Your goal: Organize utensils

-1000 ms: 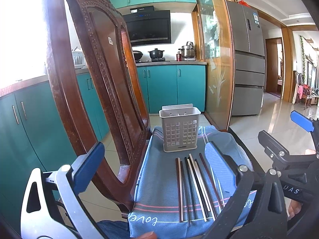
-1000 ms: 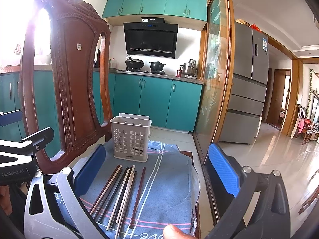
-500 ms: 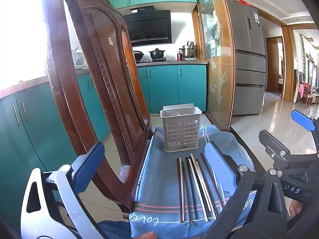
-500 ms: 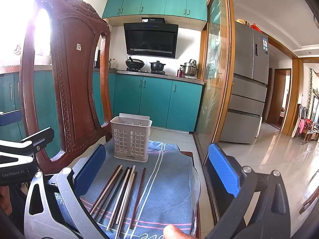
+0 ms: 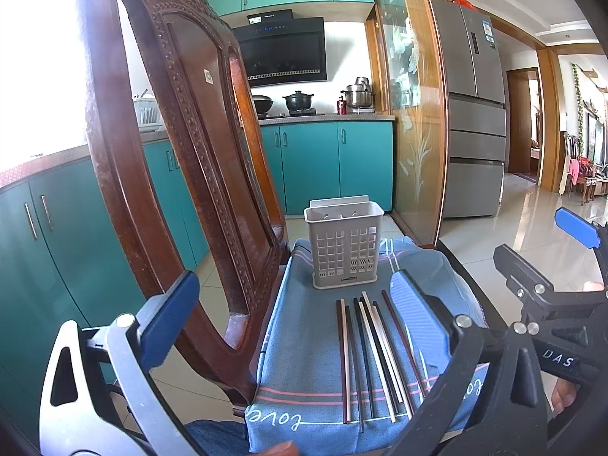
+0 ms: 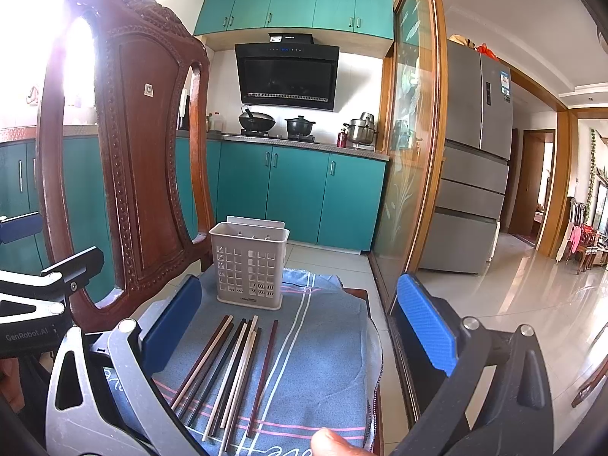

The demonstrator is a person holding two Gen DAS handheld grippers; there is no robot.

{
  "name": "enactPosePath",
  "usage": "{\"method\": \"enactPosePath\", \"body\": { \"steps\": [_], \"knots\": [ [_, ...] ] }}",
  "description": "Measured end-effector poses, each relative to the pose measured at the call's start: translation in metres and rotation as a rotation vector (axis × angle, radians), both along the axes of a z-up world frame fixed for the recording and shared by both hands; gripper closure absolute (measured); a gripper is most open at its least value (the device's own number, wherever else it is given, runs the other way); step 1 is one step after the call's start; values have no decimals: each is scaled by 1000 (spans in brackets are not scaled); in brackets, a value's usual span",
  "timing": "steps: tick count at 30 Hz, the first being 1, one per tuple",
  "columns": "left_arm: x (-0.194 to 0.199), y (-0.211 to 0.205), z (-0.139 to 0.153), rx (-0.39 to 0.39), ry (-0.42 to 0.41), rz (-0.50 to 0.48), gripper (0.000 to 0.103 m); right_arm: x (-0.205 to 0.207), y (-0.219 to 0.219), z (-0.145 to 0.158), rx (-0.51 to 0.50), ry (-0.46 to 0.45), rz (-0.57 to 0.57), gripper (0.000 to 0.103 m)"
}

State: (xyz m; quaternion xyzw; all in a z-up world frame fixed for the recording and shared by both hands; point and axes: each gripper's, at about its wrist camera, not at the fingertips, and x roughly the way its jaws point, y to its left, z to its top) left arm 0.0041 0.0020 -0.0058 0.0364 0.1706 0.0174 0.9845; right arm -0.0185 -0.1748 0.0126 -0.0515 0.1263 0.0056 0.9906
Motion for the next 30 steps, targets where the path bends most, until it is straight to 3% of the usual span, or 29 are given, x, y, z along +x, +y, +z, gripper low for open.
{"method": "enactPosePath", "body": {
  "steps": [30],
  "knots": [
    [5,-4,-2,7,21,-5,3,5,-3,-2,-3,2,5,3]
  ]
}}
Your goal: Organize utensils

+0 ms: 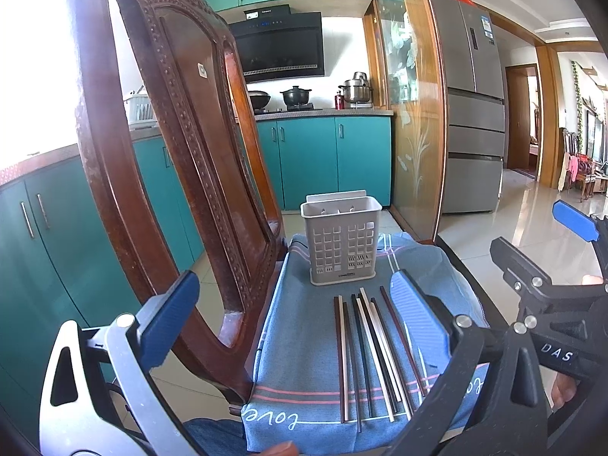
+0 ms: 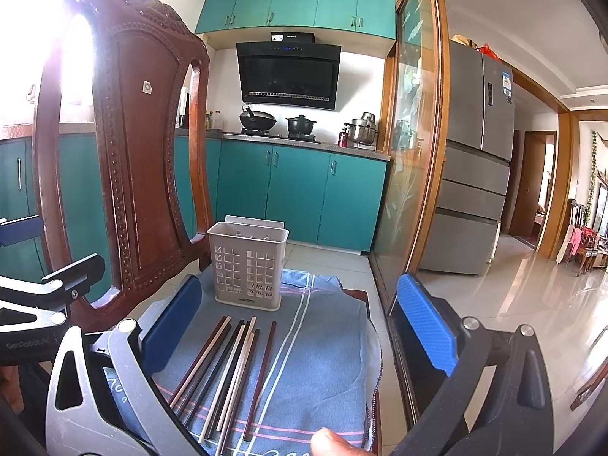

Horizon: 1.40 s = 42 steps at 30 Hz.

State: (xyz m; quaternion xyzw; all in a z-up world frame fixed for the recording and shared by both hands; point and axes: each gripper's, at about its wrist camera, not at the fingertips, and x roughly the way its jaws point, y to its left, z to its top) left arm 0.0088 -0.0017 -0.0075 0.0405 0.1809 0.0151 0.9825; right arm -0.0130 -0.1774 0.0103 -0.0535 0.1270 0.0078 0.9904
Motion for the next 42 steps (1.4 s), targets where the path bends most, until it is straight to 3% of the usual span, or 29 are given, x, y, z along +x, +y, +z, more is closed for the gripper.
{"method": "enactPosePath", "body": {
  "steps": [12,16,21,23,25,28,30,32,35,42],
  "knots": [
    [15,0,-10,-10,57,-10,3,21,-7,-4,-14,48,-20,3],
    [26,-4,-20,-8,104,-29,3,37,-10,-17,-41,101,-44,3],
    [45,-11,-41,-10,195,-86,3,71,-20,-48,-30,237,-57,4],
    [54,-12,-52,-33,240,-113,3,84,-25,-62,11,297,-36,12],
    [63,-10,-63,-81,283,-156,5,99,-29,-76,67,372,-20,41],
    [82,-11,-87,-126,379,-189,29,135,-31,-106,180,536,41,67],
    [96,-14,-104,-141,442,-215,56,151,-24,-119,207,600,64,69],
    [112,-15,-123,-163,512,-234,67,171,-17,-134,222,662,71,71],
    [138,-14,-146,-180,581,-234,73,196,-8,-150,224,721,73,71],
    [193,-8,-169,-212,683,-225,75,229,6,-179,181,814,50,71]
  ]
}}
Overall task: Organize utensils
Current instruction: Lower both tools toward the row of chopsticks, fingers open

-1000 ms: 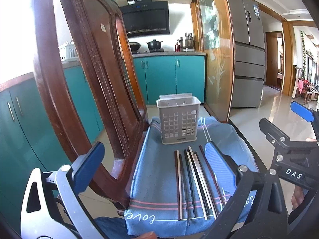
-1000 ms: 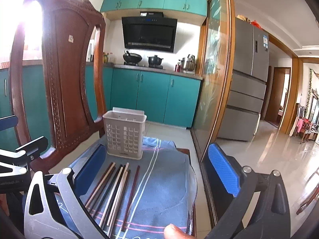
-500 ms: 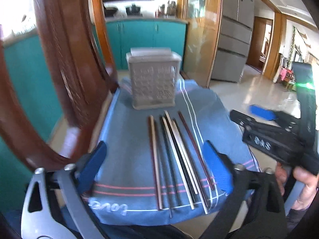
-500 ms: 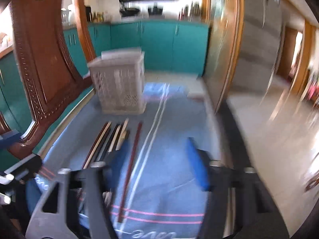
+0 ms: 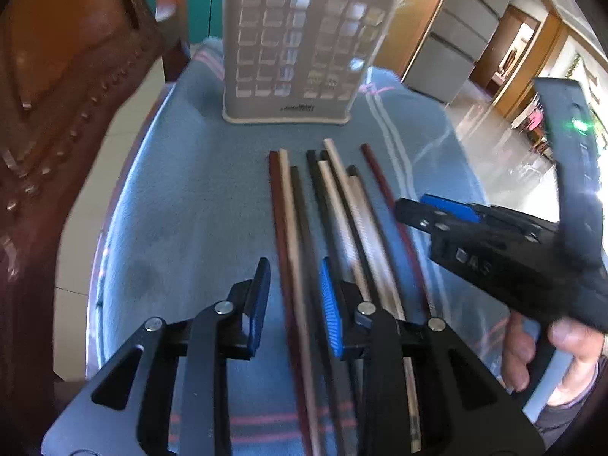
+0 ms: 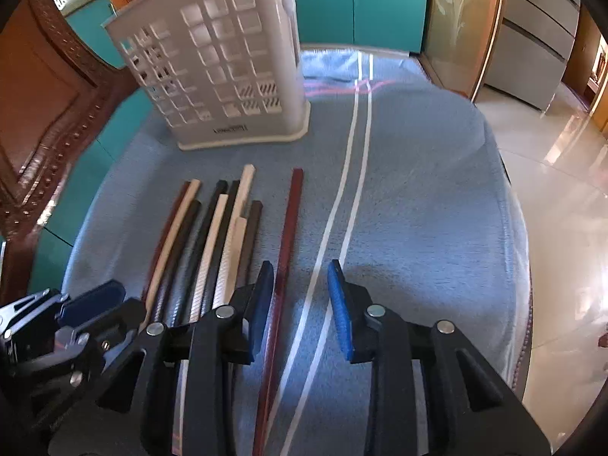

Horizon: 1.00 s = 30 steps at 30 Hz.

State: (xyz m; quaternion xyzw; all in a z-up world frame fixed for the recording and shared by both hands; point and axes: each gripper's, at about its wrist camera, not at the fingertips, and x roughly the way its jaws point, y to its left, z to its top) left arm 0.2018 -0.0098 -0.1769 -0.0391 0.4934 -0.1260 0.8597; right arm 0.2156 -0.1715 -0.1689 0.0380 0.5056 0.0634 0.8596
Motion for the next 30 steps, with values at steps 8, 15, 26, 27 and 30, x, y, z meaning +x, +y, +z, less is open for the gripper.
{"method": "enactPosePath", "body": {
  "steps": [8,15,26,27,30],
  "knots": [
    [15,13,-10,-31,51,28,80,-3,-8,-1,-5,0,6,71],
    [15,29,-10,-56,67,62,80,-1,-12,-1,-3,-2,6,71],
    [20,11,-8,101,41,42,80,4,9,-3,-139,-29,31,70],
    [25,10,-8,102,48,43,80,5,11,-3,-157,-33,34,70],
    [39,7,-5,115,63,35,80,9,11,-4,-159,-27,35,70]
  ]
}}
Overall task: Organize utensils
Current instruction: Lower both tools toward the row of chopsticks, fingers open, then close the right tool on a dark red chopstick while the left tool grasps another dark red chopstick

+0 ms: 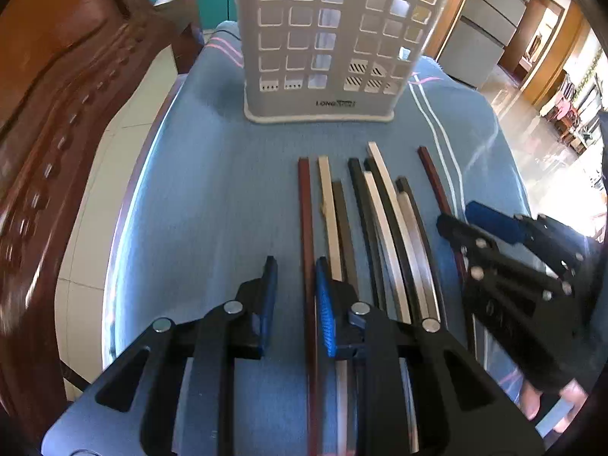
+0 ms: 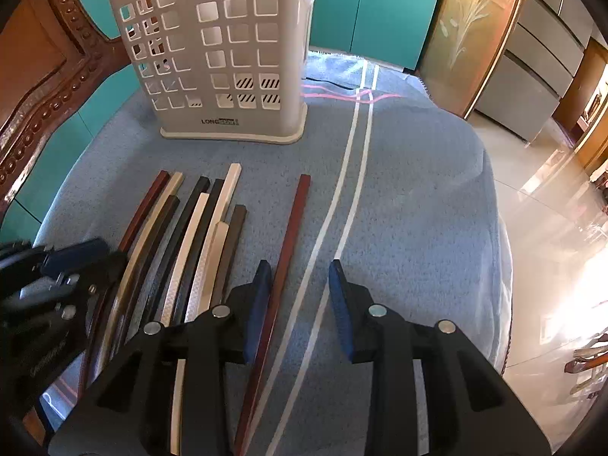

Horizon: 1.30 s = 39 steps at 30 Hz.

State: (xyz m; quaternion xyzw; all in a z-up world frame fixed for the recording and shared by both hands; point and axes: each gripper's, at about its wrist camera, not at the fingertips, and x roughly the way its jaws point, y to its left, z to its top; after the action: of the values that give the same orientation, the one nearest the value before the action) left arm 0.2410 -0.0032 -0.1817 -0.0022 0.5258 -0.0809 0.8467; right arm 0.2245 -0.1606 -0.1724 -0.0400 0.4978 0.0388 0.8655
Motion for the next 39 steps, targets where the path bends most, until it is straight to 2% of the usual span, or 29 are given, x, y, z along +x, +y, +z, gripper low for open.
{"method": "enactPosePath", "body": {
  "steps": [8,12,14,15,17,20,21,24,32,39],
  "knots": [
    [22,-14,6,79,19,-34,78,12,-7,0,19,16,5,69],
    [24,-17,11,73,26,-36,77,13,-8,1,23,25,28,69],
    [21,-16,13,73,25,-36,77,13,-7,1,42,25,36,79],
    [24,-18,13,73,23,-35,77,13,-8,1,55,27,39,92],
    [24,-20,16,68,19,-29,78,16,-10,2,75,31,35,93],
    [22,-17,18,33,20,-18,95,15,-18,5,139,24,36,97],
    [20,-14,21,2,22,-12,96,13,-22,11,157,4,34,97],
    [11,-9,27,-19,-14,2,96,4,-32,37,157,-84,33,97],
    [-20,-8,107,-92,-177,-28,96,-30,-57,124,199,-298,50,97],
    [-50,-1,179,-142,-327,-51,96,-62,-75,178,262,-422,86,96]
  ]
}}
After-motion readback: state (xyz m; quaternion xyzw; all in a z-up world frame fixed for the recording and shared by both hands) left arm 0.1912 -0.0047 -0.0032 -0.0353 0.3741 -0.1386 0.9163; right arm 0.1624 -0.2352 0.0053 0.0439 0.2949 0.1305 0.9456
